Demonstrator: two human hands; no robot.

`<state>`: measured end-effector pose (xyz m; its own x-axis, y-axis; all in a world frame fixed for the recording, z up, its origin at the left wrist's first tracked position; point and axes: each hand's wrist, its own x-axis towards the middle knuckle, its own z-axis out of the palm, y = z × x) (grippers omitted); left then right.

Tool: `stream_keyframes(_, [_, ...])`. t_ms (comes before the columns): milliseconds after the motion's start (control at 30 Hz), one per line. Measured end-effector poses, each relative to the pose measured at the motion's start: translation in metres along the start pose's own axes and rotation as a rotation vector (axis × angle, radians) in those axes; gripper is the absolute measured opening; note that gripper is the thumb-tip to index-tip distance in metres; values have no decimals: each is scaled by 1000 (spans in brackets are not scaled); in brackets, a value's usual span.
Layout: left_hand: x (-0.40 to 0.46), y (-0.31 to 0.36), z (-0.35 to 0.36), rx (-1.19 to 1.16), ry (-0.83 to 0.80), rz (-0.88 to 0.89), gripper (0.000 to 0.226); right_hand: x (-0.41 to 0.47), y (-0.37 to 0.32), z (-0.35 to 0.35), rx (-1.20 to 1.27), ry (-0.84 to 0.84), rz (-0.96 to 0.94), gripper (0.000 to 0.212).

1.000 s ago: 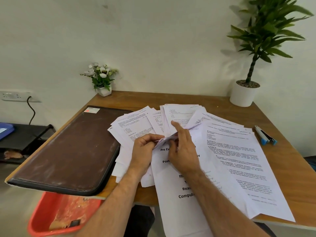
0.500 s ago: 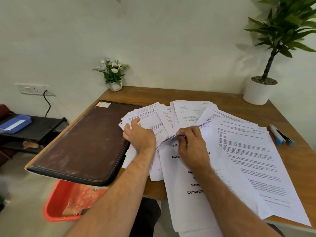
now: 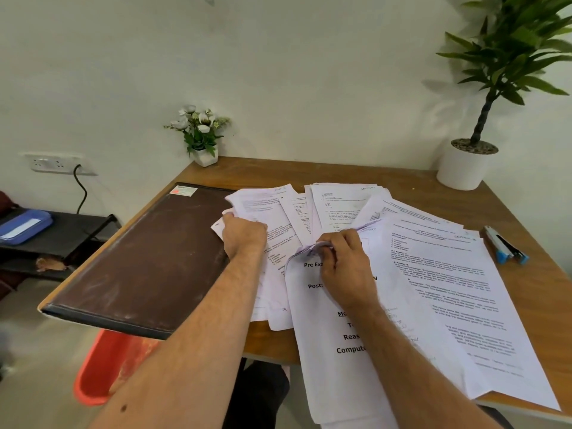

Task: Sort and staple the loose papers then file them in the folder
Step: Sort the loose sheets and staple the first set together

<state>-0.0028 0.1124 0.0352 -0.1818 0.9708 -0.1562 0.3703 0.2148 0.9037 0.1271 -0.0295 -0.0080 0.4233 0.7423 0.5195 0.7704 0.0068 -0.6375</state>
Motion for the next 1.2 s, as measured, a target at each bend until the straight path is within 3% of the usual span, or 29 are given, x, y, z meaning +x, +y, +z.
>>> stream_keyframes(100, [-21, -7, 5, 132, 61, 414, 18, -1, 0, -1, 8, 35, -12, 16])
stream_keyframes(167, [-46, -13, 14, 144, 4, 638, 12, -3, 0, -1, 20, 72, -28, 19])
stream_keyframes(267, [-73, -26, 23, 29, -157, 789, 15, -5, -2, -2, 63, 77, -25, 28])
stream_keyframes(433, [-73, -39, 29, -78, -124, 798, 22, -4, -5, -6, 61, 53, -10, 42])
stream_keyframes(600, [-79, -53, 23, -70, 24, 866, 36, -6, 0, -3, 16, 23, 1, 39])
stream_keyframes(667, [-75, -54, 22, -122, 95, 819, 31, -5, -1, 0, 40, 68, -26, 29])
stream_keyframes(767, [-68, -52, 23, -140, 153, 745, 29, -4, 0, 4, 25, 119, -69, 30])
stream_keyframes(833, [-69, -49, 22, -148, 157, 742, 38, -4, 2, 4, 22, 130, -68, 29])
stream_keyframes(1100, [-70, -36, 4, -209, 54, 694, 19, 0, 1, -1, 49, 146, -24, 27])
stream_keyframes(1200, [-63, -15, -12, -252, 40, 756, 13, 23, -12, -11, 63, 194, -55, 28])
